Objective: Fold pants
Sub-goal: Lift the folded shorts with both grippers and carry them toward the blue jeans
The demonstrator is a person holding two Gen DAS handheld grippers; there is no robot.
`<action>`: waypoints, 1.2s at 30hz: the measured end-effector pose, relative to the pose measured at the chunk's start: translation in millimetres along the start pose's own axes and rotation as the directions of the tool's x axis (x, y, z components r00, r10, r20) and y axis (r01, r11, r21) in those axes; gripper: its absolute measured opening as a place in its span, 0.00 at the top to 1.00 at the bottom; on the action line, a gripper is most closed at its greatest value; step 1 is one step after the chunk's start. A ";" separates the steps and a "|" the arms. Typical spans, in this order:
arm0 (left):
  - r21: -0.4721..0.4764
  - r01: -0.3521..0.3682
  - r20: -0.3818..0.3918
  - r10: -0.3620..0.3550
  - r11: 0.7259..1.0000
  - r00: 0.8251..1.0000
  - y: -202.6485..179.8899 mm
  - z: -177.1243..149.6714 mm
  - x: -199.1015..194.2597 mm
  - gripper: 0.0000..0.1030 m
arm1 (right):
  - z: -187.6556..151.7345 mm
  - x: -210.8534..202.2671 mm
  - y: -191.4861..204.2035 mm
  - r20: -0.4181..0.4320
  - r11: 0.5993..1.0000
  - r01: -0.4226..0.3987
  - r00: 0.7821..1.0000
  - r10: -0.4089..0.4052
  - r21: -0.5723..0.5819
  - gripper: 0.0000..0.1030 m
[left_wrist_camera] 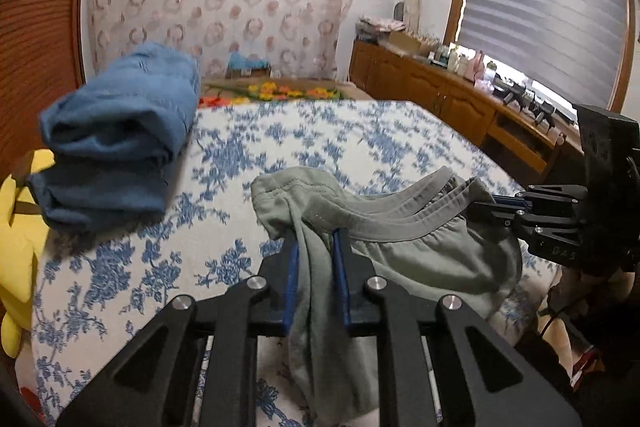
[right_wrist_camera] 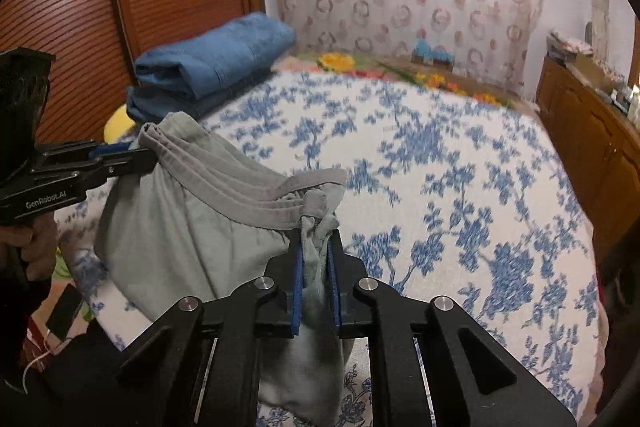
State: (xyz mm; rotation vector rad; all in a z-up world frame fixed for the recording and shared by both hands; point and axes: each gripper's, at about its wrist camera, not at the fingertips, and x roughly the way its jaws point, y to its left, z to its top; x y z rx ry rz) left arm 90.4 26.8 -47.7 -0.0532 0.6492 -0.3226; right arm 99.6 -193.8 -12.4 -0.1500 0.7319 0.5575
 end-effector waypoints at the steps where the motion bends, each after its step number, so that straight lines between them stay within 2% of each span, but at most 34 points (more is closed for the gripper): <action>1: 0.001 -0.001 0.010 0.001 1.000 1.000 -0.7 2.1 -3.1 0.86 | 2.6 -4.7 1.4 0.015 1.000 0.003 1.000 -0.003 -0.003 0.93; 12: 0.048 -0.012 0.125 0.006 0.999 0.992 -10.2 33.7 -37.8 0.87 | 36.8 -38.0 6.7 0.124 0.999 0.018 0.992 -0.014 -0.037 0.93; 21: 0.055 -0.042 0.167 0.033 0.998 0.985 -11.8 45.1 -55.1 0.87 | 57.6 -51.9 10.9 0.181 0.997 0.026 0.983 -0.012 -0.073 0.93; 28: 0.060 -0.060 0.168 0.049 0.996 0.985 -5.5 46.4 -56.9 0.87 | 65.4 -46.7 14.8 0.186 0.996 0.015 0.982 0.003 -0.092 0.93; 36: 0.023 -0.088 0.162 0.083 0.996 0.983 16.4 54.1 -50.1 0.87 | 85.9 -15.6 17.4 0.150 0.993 -0.007 0.988 0.025 -0.120 0.93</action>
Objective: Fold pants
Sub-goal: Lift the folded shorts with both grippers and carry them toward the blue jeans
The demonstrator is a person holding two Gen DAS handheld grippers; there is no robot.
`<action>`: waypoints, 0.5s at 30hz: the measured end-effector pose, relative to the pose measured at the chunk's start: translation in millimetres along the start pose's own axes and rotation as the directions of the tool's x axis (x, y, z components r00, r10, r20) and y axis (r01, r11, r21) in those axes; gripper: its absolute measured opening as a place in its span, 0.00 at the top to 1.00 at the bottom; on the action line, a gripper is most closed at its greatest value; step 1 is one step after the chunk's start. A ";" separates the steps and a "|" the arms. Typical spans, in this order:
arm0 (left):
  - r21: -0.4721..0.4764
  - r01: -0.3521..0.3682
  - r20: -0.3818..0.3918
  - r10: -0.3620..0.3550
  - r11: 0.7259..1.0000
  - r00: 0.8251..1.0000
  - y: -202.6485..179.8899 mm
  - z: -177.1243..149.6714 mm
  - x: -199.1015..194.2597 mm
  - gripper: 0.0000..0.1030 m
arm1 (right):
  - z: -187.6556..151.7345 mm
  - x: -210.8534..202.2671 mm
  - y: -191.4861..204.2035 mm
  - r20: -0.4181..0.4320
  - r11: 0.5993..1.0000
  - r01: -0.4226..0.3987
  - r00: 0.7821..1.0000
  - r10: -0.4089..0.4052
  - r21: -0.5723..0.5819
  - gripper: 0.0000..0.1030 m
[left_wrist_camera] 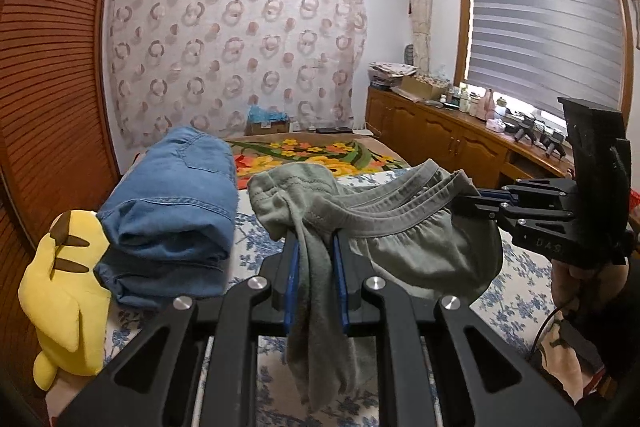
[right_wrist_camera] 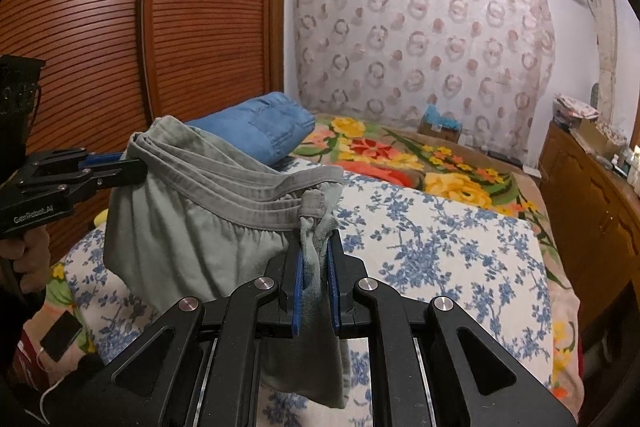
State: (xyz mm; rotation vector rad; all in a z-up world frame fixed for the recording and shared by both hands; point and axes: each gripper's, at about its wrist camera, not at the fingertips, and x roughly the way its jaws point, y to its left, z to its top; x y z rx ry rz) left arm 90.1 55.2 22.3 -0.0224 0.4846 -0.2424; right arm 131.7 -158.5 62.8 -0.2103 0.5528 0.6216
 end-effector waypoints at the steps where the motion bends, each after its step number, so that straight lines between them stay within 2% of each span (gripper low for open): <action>1: -0.003 -0.004 0.003 0.004 1.000 1.000 3.2 1.4 0.1 0.87 | 4.3 4.1 0.5 -0.001 1.000 -0.004 1.000 0.004 -0.009 0.93; 15: -0.035 -0.109 0.031 0.110 0.993 0.993 56.3 34.5 27.0 0.87 | 63.6 64.4 3.5 0.043 0.993 -0.027 0.999 0.033 -0.117 0.93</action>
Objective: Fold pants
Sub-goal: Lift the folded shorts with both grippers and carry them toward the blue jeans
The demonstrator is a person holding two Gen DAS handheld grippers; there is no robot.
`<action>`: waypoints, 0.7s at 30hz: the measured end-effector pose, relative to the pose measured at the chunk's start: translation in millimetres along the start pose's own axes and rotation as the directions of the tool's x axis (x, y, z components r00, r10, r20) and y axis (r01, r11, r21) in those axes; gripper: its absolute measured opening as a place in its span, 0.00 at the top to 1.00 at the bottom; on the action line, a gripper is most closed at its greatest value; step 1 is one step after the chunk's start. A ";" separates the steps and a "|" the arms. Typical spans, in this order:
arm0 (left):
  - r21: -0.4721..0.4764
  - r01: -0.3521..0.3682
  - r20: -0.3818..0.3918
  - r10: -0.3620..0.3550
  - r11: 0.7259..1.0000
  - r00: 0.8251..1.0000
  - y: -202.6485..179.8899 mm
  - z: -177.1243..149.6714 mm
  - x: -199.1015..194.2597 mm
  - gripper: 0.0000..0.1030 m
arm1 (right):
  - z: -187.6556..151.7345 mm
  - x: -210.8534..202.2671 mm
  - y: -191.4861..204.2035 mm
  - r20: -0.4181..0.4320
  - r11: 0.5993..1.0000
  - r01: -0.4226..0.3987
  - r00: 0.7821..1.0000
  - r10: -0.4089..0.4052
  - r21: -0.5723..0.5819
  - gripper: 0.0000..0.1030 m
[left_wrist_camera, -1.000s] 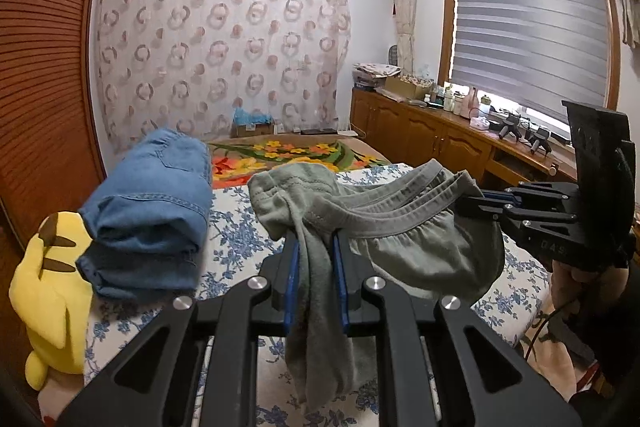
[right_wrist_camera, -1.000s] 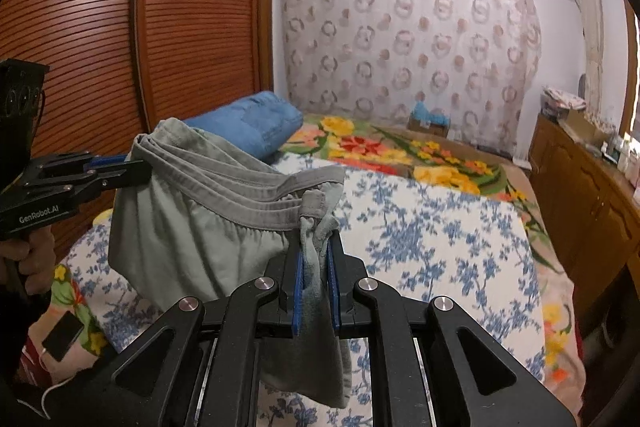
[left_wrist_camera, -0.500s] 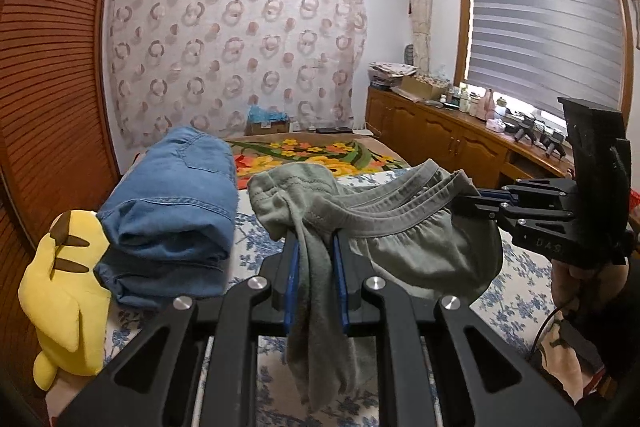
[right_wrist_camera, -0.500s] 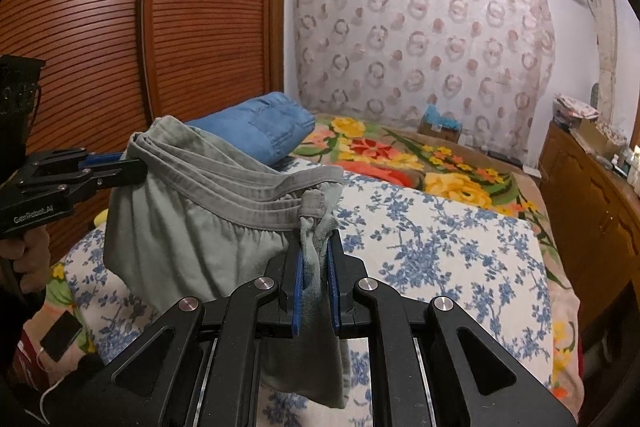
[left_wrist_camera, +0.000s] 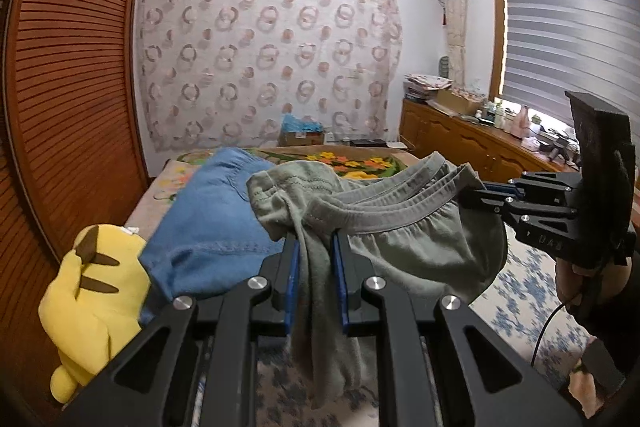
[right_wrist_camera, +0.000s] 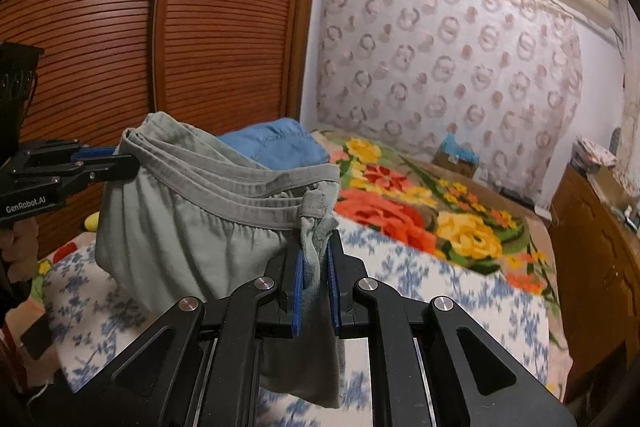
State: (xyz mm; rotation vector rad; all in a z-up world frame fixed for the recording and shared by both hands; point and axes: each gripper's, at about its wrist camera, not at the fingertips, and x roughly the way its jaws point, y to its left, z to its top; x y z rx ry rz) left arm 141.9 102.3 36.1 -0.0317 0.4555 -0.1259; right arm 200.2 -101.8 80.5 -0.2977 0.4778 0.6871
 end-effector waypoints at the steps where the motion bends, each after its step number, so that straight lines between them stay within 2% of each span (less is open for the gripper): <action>1: 0.000 -0.006 0.002 0.006 1.000 1.000 2.4 2.6 2.8 0.87 | 4.6 7.6 -1.0 0.001 1.000 -0.002 1.000 0.002 -0.005 0.93; 12: -0.032 -0.089 0.013 0.090 0.995 0.996 39.7 24.1 37.8 0.87 | 59.0 69.9 -15.1 0.050 0.996 -0.005 0.999 0.010 -0.087 0.93; 21: -0.084 -0.157 0.007 0.158 0.984 0.987 62.4 15.7 52.7 0.87 | 96.9 137.7 -4.6 0.073 0.979 -0.033 0.996 0.049 -0.201 0.93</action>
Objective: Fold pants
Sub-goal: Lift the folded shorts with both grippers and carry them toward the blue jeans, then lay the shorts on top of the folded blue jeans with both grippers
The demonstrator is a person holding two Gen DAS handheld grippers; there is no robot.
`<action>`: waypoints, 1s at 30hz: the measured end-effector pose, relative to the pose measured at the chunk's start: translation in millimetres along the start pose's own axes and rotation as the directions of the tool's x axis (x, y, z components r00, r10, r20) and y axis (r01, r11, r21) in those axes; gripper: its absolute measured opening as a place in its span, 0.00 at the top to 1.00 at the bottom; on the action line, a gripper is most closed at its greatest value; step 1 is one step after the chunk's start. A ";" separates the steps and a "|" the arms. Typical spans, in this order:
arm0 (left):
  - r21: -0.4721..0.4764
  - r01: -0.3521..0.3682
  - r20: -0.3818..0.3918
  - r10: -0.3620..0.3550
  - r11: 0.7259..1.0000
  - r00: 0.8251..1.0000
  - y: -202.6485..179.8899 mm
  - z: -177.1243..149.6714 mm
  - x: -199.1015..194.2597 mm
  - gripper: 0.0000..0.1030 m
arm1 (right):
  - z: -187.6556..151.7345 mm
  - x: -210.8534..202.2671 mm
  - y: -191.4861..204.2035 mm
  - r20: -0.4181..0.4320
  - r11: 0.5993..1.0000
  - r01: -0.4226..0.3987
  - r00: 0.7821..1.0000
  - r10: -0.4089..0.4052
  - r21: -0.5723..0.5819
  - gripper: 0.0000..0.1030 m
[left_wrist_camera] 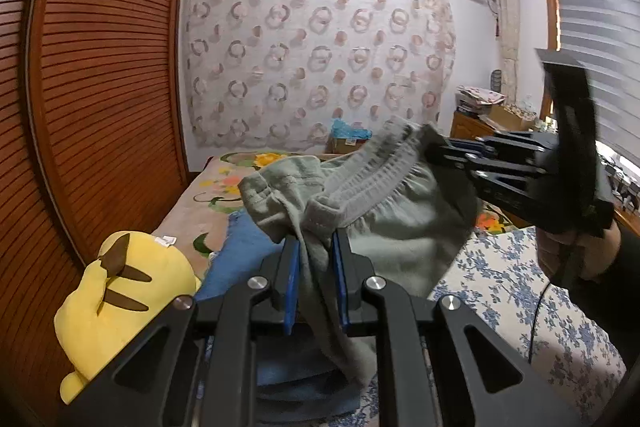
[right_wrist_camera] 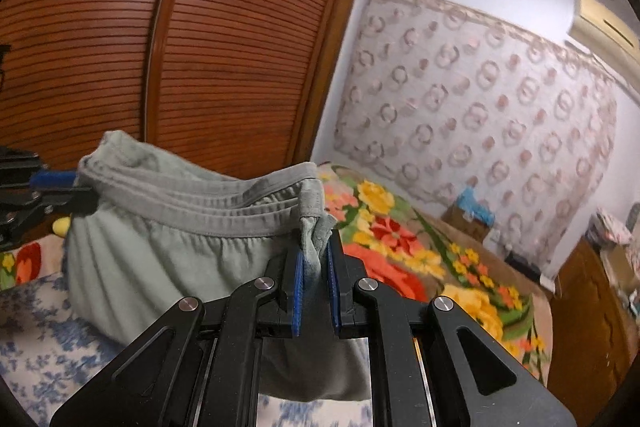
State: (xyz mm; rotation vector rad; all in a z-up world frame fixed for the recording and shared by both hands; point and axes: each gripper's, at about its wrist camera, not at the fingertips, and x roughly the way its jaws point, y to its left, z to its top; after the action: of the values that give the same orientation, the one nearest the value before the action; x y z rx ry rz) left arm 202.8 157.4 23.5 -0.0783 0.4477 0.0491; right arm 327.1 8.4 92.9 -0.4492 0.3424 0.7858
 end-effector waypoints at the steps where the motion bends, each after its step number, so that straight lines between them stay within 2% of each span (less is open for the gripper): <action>1: -0.001 -0.004 -0.002 0.004 1.000 1.000 1.4 -0.9 0.5 0.87 | 4.3 9.6 2.6 0.002 1.000 -0.005 1.000 0.005 -0.014 0.93; 8: -0.027 -0.037 -0.004 0.037 0.999 0.999 12.9 -8.3 -2.9 0.87 | 28.7 60.4 27.2 0.008 0.995 -0.054 0.998 0.055 -0.078 0.93; 18: -0.078 -0.078 -0.033 0.075 0.994 0.997 29.7 -28.4 -2.3 0.86 | 33.4 97.0 51.5 -0.007 0.993 -0.116 0.993 0.116 -0.037 0.92; 20: -0.085 -0.077 -0.035 0.074 0.993 0.997 29.5 -29.4 -1.7 0.86 | 33.0 100.2 52.9 -0.021 0.991 -0.131 0.991 0.130 -0.030 0.88; 22: -0.091 -0.078 -0.045 0.074 0.993 0.996 30.9 -31.2 -0.5 0.86 | 33.7 101.1 49.4 -0.031 0.990 -0.143 0.989 0.142 -0.011 0.80; 24: -0.091 -0.086 -0.056 0.081 0.992 0.995 32.0 -32.3 1.2 0.86 | 37.3 96.2 41.0 -0.017 0.987 -0.159 0.987 0.159 0.011 0.78; 27: -0.101 -0.086 -0.067 0.080 0.991 0.995 34.3 -33.6 2.2 0.86 | 39.6 88.1 26.1 -0.008 0.981 -0.183 0.983 0.184 0.058 0.68; 30: -0.117 -0.084 -0.071 0.076 0.990 0.995 37.4 -36.8 4.6 0.85 | 34.0 85.0 17.6 -0.017 0.971 -0.219 0.975 0.221 0.093 0.68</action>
State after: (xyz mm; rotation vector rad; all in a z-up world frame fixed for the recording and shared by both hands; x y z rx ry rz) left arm 188.7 191.6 -14.0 -0.1800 0.5137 0.1528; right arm 374.5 87.3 78.7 -0.3400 0.4566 0.9767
